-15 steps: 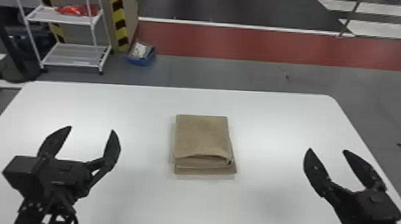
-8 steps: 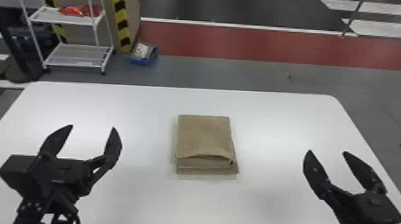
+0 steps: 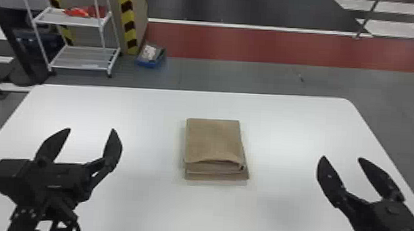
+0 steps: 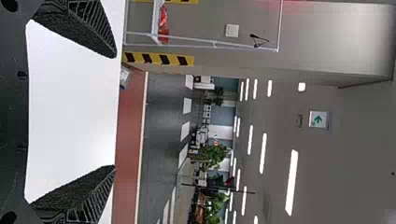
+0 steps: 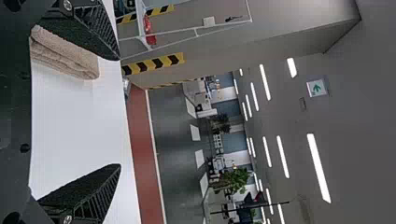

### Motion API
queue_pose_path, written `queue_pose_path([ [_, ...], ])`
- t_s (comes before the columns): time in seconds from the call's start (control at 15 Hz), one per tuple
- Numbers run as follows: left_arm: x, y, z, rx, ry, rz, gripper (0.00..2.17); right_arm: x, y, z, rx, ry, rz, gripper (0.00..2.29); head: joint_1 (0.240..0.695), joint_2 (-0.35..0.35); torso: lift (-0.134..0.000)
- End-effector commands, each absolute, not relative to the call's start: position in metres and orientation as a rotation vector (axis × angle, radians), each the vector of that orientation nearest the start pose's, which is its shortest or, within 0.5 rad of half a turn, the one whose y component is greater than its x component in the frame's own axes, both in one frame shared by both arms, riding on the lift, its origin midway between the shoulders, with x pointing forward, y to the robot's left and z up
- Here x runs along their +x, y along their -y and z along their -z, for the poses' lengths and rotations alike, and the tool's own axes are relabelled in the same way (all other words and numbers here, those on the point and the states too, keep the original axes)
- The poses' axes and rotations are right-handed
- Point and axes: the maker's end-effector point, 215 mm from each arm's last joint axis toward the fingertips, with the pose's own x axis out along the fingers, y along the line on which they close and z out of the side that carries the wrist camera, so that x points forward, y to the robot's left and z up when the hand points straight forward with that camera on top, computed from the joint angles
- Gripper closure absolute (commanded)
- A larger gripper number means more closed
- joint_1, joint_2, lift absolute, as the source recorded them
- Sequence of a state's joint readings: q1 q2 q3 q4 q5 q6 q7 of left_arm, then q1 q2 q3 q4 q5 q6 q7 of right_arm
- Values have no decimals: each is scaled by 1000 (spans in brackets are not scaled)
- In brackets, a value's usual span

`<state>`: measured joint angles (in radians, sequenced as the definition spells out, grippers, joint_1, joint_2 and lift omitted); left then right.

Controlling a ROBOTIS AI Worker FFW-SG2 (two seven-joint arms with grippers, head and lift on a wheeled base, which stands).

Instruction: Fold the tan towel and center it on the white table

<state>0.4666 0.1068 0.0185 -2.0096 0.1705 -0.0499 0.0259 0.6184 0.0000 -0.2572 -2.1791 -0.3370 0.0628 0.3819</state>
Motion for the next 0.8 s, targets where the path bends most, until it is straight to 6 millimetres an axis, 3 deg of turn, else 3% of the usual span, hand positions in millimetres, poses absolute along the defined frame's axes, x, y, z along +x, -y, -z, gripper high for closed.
queue_pose_path([
  [0.0, 457, -257, 328, -67, 17, -3, 26, 402, 276, 306, 197, 2, -178, 70, 695, -29, -112],
  [0.73, 452, -256, 329, -71, 14, -6, 26, 400, 274, 301, 191, 13, -185, 73, 695, -26, -112],
])
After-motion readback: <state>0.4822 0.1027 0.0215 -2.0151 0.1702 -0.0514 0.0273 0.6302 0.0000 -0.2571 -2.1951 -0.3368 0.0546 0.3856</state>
